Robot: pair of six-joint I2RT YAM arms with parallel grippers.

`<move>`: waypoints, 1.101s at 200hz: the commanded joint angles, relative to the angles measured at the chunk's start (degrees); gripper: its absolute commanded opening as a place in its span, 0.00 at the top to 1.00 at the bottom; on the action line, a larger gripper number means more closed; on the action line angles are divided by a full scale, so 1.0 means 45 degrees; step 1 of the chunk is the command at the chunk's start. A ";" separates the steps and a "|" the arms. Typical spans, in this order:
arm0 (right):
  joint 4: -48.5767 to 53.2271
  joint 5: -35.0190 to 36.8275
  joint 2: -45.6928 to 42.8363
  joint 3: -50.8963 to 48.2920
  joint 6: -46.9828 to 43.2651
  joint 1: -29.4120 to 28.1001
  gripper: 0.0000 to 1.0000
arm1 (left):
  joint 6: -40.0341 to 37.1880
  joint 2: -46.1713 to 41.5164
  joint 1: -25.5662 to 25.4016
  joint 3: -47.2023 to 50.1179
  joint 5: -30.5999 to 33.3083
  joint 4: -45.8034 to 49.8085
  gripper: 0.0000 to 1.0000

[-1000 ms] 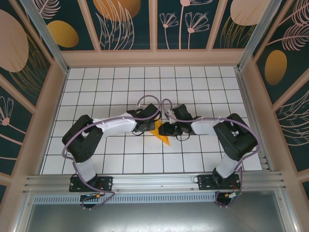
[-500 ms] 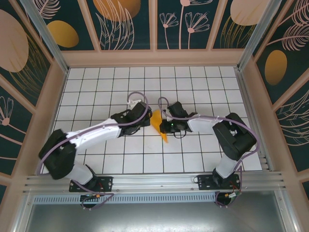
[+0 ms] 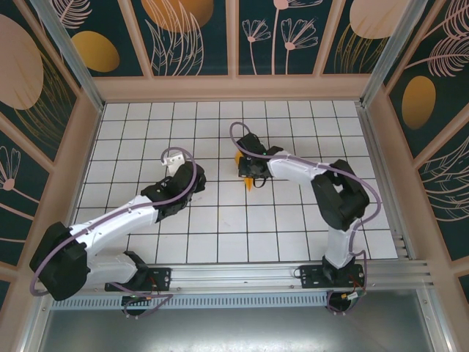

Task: Fold a paper plane with a square sheet of paper (pick it up from the middle)
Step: Move a paper plane to the center of the table.

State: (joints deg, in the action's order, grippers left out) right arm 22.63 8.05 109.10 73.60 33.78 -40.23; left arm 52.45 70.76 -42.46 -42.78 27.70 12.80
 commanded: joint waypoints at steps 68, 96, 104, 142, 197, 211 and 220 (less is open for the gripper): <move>0.1504 0.0670 0.1844 0.1072 0.0833 -0.0444 0.83 | 0.0138 -0.0743 0.0369 0.0872 0.0014 -0.0676 0.56; 0.1497 0.0730 0.2168 0.0934 0.0872 -0.0454 0.79 | 0.0106 -0.0676 0.0419 0.0895 -0.0082 -0.0734 0.56; 0.1446 0.0711 0.2274 0.0824 0.0872 -0.0452 0.79 | 0.0092 -0.0633 0.0430 0.0889 -0.0104 -0.0734 0.56; 0.0668 0.0190 0.2656 -0.0001 0.0758 -0.0472 0.75 | 0.0103 -0.0473 0.0455 0.0854 -0.0172 -0.0751 0.56; 0.0694 0.0651 0.1830 0.0359 -0.0702 -0.0493 0.70 | 0.0026 -0.0297 0.0506 0.0720 -0.0089 -0.0681 0.56; 0.1071 0.0912 0.1482 0.0780 -0.0855 -0.0492 0.66 | 0.0006 -0.0287 0.0509 0.0631 -0.0016 -0.0608 0.56; 0.1151 0.0940 0.1198 0.0989 -0.0960 -0.0512 0.64 | -0.0027 -0.0266 0.0527 0.0584 0.0019 -0.0579 0.56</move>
State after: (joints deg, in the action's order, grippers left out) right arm 24.67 11.07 115.66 76.66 32.25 -42.33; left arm 52.42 68.95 -40.58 -39.42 27.07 10.46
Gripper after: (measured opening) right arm 0.339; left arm 0.438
